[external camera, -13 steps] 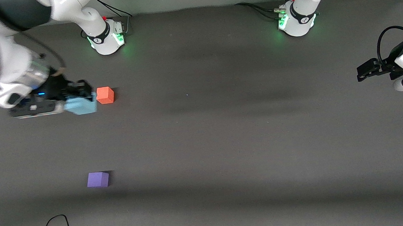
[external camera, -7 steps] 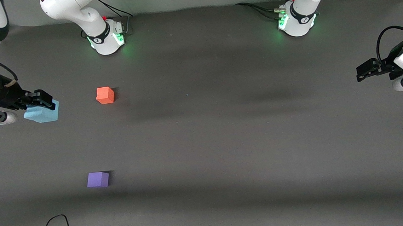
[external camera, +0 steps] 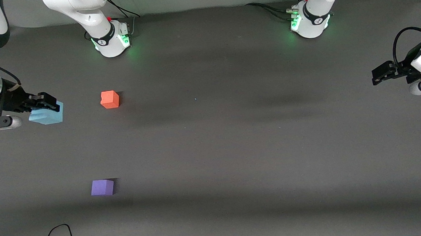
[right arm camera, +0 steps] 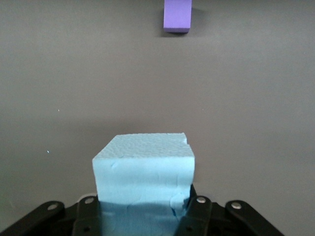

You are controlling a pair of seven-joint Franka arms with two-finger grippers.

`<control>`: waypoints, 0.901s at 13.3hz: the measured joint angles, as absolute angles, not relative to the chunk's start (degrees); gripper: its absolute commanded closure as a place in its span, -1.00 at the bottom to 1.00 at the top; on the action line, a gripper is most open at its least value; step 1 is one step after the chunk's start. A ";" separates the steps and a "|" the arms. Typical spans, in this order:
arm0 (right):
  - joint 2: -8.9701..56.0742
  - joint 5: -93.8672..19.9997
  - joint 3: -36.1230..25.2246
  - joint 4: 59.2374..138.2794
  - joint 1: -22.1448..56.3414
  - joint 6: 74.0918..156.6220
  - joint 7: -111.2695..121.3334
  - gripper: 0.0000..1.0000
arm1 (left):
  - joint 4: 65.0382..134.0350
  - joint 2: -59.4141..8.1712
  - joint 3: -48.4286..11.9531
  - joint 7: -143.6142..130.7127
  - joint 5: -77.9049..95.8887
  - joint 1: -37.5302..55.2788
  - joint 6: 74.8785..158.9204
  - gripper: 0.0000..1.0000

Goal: Place blue block between orange and purple blocks
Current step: 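Carry the blue block with the right gripper between the orange and purple blocks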

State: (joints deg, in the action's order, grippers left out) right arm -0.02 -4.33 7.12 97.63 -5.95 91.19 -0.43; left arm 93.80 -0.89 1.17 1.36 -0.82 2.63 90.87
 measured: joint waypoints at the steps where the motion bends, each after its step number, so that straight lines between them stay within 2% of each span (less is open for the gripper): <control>1: -0.25 -4.32 7.57 98.77 -6.00 92.08 -0.47 0.08 | 93.77 -0.88 1.16 1.36 -0.80 2.64 90.87 -1.00; 5: -0.30 -4.23 7.75 107.36 -6.12 101.65 -0.49 0.07 | 93.55 -0.85 1.16 1.36 -0.75 2.64 90.87 -1.00; 9: 1.23 -4.16 6.58 119.99 -6.45 118.99 0.47 0.07 | 93.14 -0.84 1.06 1.34 -0.70 2.66 90.82 -1.00; 12: 6.86 -4.15 6.43 127.48 -6.48 132.81 1.44 0.07 | 93.11 -0.83 1.05 1.34 -0.68 2.66 90.80 -1.00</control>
State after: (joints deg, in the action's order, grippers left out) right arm 6.86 -4.15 6.43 127.48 -6.48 132.81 1.44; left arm 93.11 -0.83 1.05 1.34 -0.68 2.66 90.80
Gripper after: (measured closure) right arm 0.454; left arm 0.000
